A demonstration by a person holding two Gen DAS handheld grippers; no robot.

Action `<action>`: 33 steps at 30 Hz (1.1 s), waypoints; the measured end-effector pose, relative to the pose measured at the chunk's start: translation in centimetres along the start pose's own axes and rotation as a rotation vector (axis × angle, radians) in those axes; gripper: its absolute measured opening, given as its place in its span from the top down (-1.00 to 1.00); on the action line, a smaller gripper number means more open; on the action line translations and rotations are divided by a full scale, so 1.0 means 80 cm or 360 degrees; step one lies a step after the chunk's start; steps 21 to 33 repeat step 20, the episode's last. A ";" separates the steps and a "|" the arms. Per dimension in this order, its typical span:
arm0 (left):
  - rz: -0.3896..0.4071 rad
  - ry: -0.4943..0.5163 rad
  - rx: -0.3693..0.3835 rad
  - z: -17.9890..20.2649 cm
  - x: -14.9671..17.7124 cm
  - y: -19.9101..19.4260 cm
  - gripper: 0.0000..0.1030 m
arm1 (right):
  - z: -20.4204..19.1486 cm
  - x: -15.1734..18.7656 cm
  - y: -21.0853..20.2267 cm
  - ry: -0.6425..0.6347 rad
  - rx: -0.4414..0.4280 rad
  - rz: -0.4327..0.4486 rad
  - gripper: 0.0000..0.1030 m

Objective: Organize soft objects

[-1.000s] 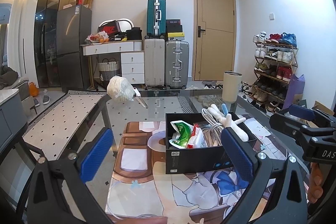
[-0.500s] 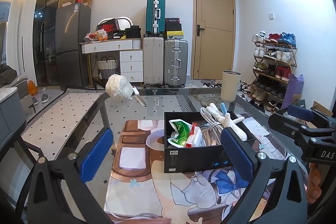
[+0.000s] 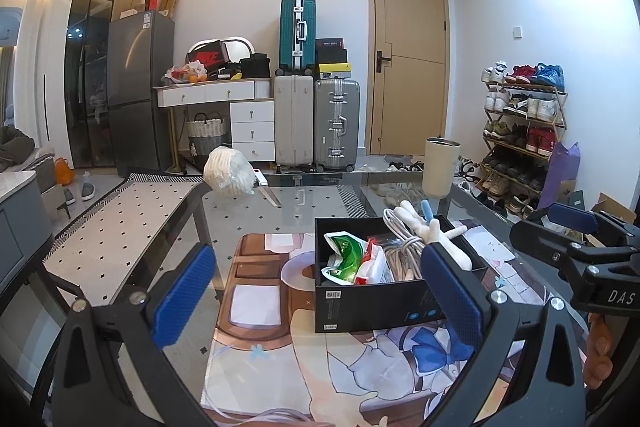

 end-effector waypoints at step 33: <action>-0.0029 -0.0033 -0.0011 -0.004 0.002 0.004 -1.00 | 0.004 0.008 0.005 0.0016 -0.0020 -0.0029 -0.87</action>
Point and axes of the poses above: each gripper's, at about its wrist camera, not at the fingertips, and y roughly the way its jaws point, z to its right, x to its underside, the point moved 4 cm from there along y, roughly the way its jaws point, and after that the axes turned 7 degrees about -y, right-handed, at the moved point
